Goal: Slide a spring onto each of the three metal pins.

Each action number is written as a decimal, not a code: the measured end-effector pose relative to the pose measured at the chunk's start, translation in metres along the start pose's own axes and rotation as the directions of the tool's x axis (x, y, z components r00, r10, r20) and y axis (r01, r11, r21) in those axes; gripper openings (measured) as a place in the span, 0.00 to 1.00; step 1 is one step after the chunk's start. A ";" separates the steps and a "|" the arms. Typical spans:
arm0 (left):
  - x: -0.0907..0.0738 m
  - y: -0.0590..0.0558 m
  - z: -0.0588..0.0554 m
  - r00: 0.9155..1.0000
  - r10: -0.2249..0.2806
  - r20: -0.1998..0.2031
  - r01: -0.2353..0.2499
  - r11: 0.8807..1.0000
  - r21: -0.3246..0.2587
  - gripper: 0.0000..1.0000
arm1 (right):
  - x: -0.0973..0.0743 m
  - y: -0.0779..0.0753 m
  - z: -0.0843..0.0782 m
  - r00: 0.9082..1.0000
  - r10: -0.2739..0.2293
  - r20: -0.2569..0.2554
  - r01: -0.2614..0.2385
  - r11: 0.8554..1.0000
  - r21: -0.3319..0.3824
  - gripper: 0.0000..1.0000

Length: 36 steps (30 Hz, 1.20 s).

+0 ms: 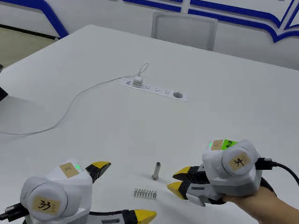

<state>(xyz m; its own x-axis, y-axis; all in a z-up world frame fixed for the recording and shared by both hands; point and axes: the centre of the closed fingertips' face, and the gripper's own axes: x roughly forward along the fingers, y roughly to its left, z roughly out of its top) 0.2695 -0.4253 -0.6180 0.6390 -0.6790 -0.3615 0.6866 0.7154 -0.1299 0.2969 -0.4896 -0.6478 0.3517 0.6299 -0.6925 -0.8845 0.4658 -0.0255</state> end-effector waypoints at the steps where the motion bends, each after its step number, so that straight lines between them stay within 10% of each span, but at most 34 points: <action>1: 0.000 0.000 0.000 1.000 0.002 -0.002 -0.002 1.000 0.002 0.90 | 0.002 0.002 0.001 1.000 0.008 0.000 -0.008 1.000 -0.001 0.16; 8: 0.000 0.002 -0.003 1.000 0.008 -0.014 -0.008 1.000 0.003 0.90 | 0.026 0.026 -0.005 0.993 0.112 -0.040 -0.113 0.993 -0.025 0.16; 17: 0.000 0.003 -0.007 0.999 0.012 -0.031 -0.012 1.000 0.012 0.89 | 0.042 0.023 -0.015 0.992 0.076 -0.105 -0.089 0.989 -0.120 0.18; 36: 0.000 0.003 -0.009 0.999 0.015 -0.043 -0.014 0.999 0.035 0.86 | 0.057 0.022 -0.023 0.984 0.115 -0.137 -0.125 0.990 -0.071 0.17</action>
<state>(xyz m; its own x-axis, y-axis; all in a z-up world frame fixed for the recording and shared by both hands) 0.2681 -0.4217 -0.6270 0.6338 -0.6603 -0.4029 0.6894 0.7184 -0.0929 0.2900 -0.4577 -0.7048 0.2025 0.5879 -0.7832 -0.9411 0.3379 0.0104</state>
